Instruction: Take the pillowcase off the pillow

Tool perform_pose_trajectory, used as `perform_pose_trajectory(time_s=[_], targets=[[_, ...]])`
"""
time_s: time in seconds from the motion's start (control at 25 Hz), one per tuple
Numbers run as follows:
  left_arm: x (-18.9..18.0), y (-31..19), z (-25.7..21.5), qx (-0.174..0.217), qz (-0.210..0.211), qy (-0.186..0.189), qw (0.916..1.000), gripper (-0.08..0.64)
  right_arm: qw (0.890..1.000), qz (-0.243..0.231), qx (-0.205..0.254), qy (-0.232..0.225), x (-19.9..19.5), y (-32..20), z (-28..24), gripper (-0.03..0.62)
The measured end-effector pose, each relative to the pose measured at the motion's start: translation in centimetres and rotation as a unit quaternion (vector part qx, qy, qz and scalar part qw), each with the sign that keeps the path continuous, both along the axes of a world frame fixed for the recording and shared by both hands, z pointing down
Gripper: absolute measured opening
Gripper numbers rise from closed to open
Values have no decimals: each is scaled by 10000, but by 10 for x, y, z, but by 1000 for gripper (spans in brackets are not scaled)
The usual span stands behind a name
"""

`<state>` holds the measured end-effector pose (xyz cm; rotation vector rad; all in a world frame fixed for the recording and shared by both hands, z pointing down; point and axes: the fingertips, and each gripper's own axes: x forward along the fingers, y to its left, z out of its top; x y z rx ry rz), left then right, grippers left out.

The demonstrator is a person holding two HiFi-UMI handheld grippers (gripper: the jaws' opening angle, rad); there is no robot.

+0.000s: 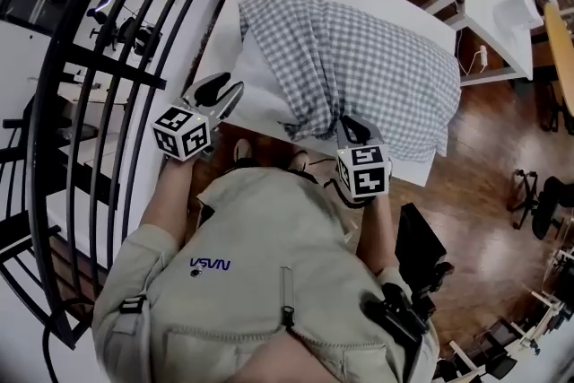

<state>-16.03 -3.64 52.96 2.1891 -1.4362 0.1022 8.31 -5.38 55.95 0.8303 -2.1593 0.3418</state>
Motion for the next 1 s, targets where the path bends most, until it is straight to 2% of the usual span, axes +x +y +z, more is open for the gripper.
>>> perform_pose_trajectory(time_s=[0.08, 0.2, 0.32, 0.4, 0.52, 0.6, 0.72, 0.8, 0.88, 0.92, 0.96, 1.0], targets=[[-3, -15, 7, -47, -145, -119, 9998, 191, 9995, -157, 35, -259, -2, 1, -17, 37], [-10, -38, 19, -132, -248, -70, 9996, 238, 9975, -203, 185, -645, -16, -9, -48, 46], [-17, -59, 37, -342, -54, 62, 9994, 250, 9943, -212, 477, -926, -49, -20, -78, 75], [-17, -76, 48, -520, 225, 156, 9983, 278, 9936, -328, 633, -877, -78, -29, -87, 96], [2, -90, 62, -731, 942, 341, 9923, 277, 9937, -552, 757, -622, -121, -42, -86, 122], [17, -92, 62, -750, 1371, 461, 9866, 225, 9939, -645, 797, -400, -143, -58, -79, 131], [18, -92, 55, -627, 1420, 530, 9865, 168, 9923, -730, 989, 146, -166, -90, -61, 158], [17, -89, 50, -517, 1329, 555, 9882, 125, 9863, -865, 1154, 801, -172, -112, -38, 174], [17, -85, 45, -428, 1223, 484, 9904, 81, 9786, -1058, 1113, 1373, -174, -125, -12, 179], [17, -85, 42, -378, 1156, 419, 9917, 67, 9760, -1126, 1105, 1502, -175, -128, -7, 172], [16, -85, 37, -296, 1091, 353, 9930, 55, 9741, -1162, 1176, 1543, -177, -131, -10, 119], [14, -84, 30, -175, 1032, 289, 9941, 43, 9725, -1170, 1317, 1524, -180, -135, -18, 19]])
